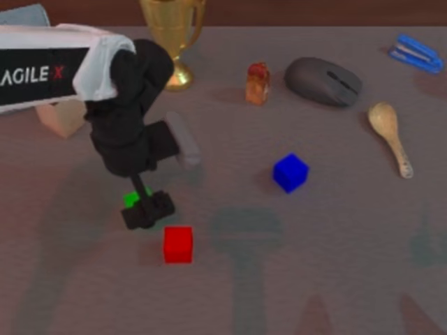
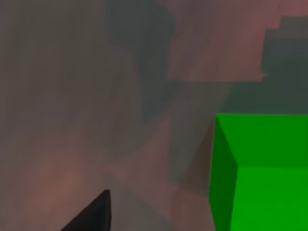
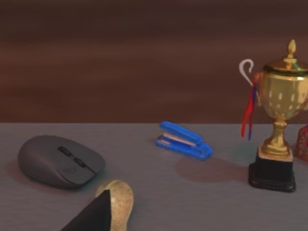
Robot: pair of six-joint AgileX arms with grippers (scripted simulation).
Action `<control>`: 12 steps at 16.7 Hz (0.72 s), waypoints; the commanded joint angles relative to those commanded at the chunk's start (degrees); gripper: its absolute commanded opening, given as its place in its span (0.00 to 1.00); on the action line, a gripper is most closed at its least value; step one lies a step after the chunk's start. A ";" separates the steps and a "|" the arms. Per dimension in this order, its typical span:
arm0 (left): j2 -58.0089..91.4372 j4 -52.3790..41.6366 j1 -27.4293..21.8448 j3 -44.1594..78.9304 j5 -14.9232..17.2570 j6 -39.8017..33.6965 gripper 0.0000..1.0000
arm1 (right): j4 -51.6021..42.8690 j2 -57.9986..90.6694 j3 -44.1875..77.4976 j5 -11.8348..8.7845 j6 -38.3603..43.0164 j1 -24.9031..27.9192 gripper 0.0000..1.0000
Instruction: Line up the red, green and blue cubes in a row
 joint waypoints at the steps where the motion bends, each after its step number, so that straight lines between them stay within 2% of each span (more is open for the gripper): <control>1: 0.91 2.17 0.03 -1.26 0.01 0.05 1.00 | 0.00 0.00 0.00 0.00 0.00 0.00 1.00; 5: 3.48 8.23 0.13 -4.76 0.02 0.20 1.00 | 0.00 0.00 0.00 0.00 0.00 0.00 1.00; 9: 3.59 8.49 0.14 -4.91 0.02 0.20 1.00 | 0.00 0.00 0.00 0.00 0.00 0.00 1.00; 12: 3.59 8.49 0.14 -4.91 0.02 0.20 0.77 | 0.00 0.00 0.00 0.00 0.00 0.00 1.00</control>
